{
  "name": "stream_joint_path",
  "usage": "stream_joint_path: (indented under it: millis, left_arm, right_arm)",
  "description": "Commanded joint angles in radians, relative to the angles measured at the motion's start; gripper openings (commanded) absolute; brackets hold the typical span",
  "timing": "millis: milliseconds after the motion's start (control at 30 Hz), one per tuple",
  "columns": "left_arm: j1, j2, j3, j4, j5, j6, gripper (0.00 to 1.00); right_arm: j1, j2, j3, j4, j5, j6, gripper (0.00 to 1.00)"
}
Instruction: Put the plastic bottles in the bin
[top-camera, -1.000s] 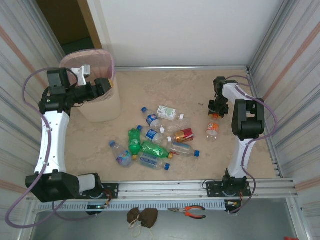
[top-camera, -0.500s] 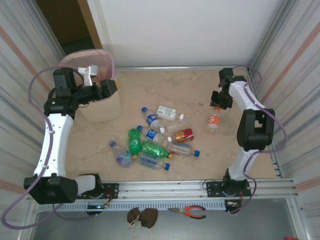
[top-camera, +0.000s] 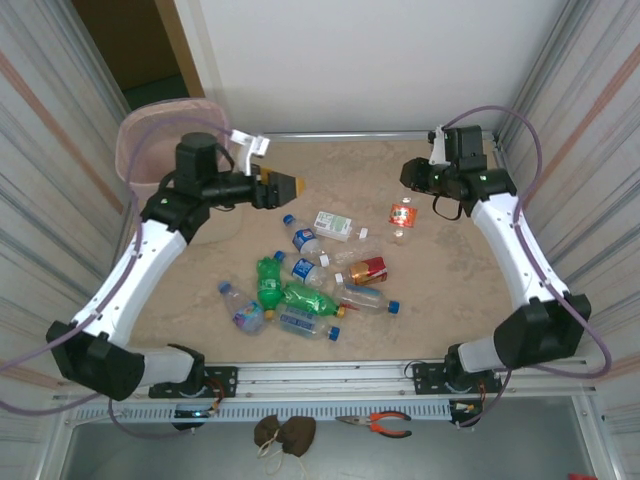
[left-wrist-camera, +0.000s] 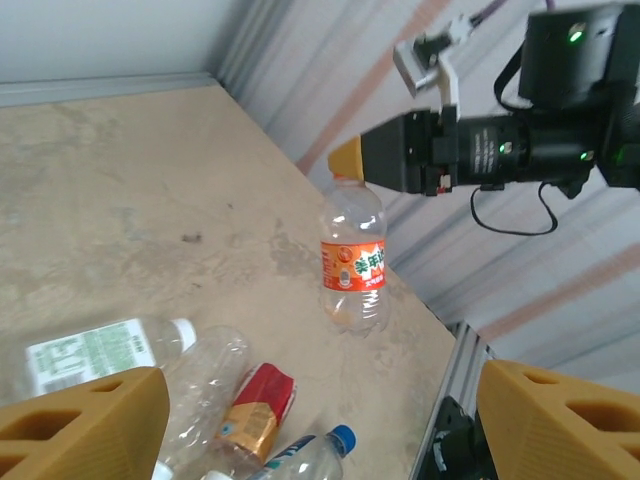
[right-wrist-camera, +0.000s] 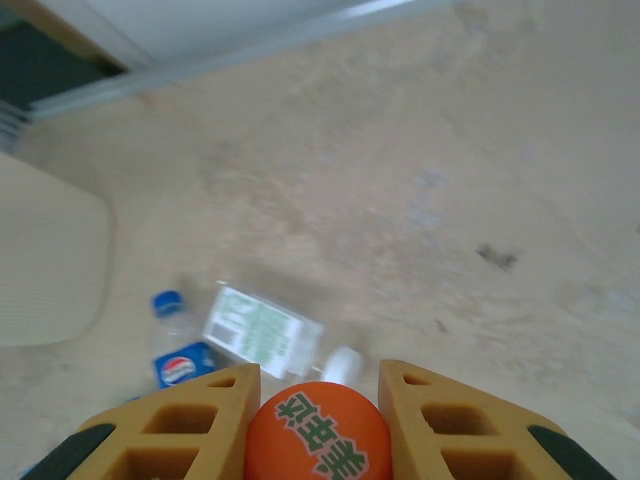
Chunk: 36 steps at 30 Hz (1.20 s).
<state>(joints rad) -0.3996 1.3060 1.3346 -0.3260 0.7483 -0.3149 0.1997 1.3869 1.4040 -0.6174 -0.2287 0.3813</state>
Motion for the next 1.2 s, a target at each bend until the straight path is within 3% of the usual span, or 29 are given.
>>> stream_joint_path:
  millis: [0, 433, 667, 1167]
  left_arm:
    - [-0.070, 0.034, 0.035, 0.099, -0.010, 0.067, 0.82]
    - [-0.264, 0.176, 0.119, 0.231, 0.024, 0.148, 0.90]
    - [-0.319, 0.248, 0.192, 0.188, 0.038, 0.199, 0.90]
    - [-0.350, 0.313, 0.255, 0.065, 0.058, 0.285, 0.80]
  right_arm:
    - [0.034, -0.085, -0.037, 0.161, -0.073, 0.033, 0.17]
    - [0.086, -0.292, -0.134, 0.501, -0.279, 0.151, 0.16]
    - [0.096, -0.304, -0.111, 0.523, -0.313, 0.195, 0.16]
    - [0.104, -0.316, -0.088, 0.522, -0.302, 0.191, 0.15]
